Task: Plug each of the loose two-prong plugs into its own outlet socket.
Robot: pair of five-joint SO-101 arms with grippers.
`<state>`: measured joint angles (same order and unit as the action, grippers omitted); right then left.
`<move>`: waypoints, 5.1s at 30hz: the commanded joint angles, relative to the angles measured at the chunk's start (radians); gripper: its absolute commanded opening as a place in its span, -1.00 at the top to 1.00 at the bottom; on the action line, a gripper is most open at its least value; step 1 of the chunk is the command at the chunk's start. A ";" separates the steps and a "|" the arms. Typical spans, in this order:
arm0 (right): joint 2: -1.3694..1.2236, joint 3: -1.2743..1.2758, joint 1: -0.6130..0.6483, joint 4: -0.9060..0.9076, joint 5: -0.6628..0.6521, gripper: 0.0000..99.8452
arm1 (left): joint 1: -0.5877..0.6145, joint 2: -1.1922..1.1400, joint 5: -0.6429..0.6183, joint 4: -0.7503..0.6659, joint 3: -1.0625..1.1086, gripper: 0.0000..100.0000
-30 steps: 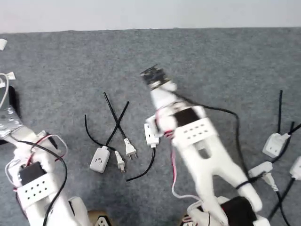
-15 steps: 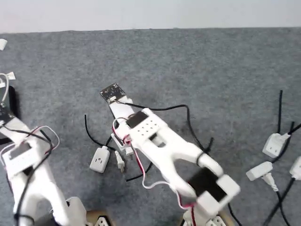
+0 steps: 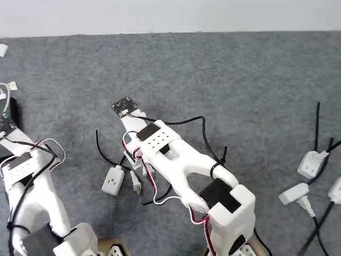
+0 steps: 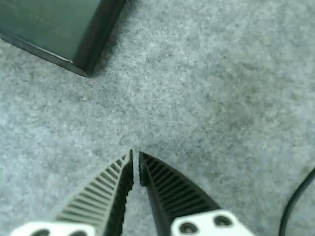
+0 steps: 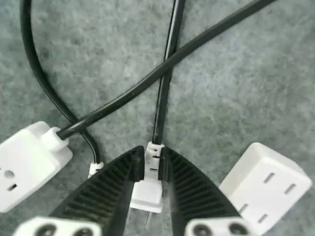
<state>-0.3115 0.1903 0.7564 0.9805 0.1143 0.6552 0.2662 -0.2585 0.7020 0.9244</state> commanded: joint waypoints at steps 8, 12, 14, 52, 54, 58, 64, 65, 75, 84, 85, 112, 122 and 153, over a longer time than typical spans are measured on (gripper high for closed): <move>-0.010 -0.052 0.030 0.002 -0.012 0.68 | -0.003 -0.006 -0.003 -0.025 -0.048 0.97; -0.010 -0.052 0.039 0.001 -0.014 0.69 | -0.003 -0.008 -0.003 -0.025 -0.048 0.97; -0.010 -0.052 0.036 0.001 -0.014 0.78 | -0.005 -0.008 -0.003 -0.026 -0.048 0.97; 0.328 -0.193 -0.050 0.438 -0.144 0.98 | -0.252 -0.103 0.166 0.201 -0.099 0.86; 0.430 -0.155 -0.070 0.435 -0.158 0.98 | -0.256 -0.183 0.169 0.235 -0.168 0.86; 0.622 -0.055 -0.111 0.381 -0.166 0.98 | -0.256 -0.345 0.173 0.348 -0.320 0.90; 0.868 0.120 -0.139 0.260 -0.164 0.98 | -0.285 -0.460 0.255 0.445 -0.446 0.95; 0.905 0.152 -0.136 0.231 -0.163 0.98 | -0.299 -0.459 0.273 0.445 -0.443 0.96; 1.145 0.488 0.077 -0.027 -0.180 0.98 | -0.456 -0.233 0.618 0.388 -0.260 0.97; 1.145 0.586 0.127 -0.105 -0.190 0.98 | -0.588 0.157 0.721 0.224 0.096 0.97; 1.145 0.597 0.127 -0.116 -0.190 0.98 | -0.597 0.195 0.723 0.216 0.125 0.97; 1.119 0.631 0.021 -0.159 -0.186 0.98 | -0.620 0.893 0.474 0.020 0.558 0.97; 0.825 0.499 -0.099 -0.206 -0.258 0.98 | -0.508 0.787 0.430 0.005 0.479 0.97; 0.513 0.376 -0.252 -0.269 -0.597 0.98 | -0.448 0.322 0.477 0.008 0.219 0.97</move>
<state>0.2056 0.6183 0.5217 0.7258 -0.4733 0.2041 0.5900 0.2048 0.7281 1.1930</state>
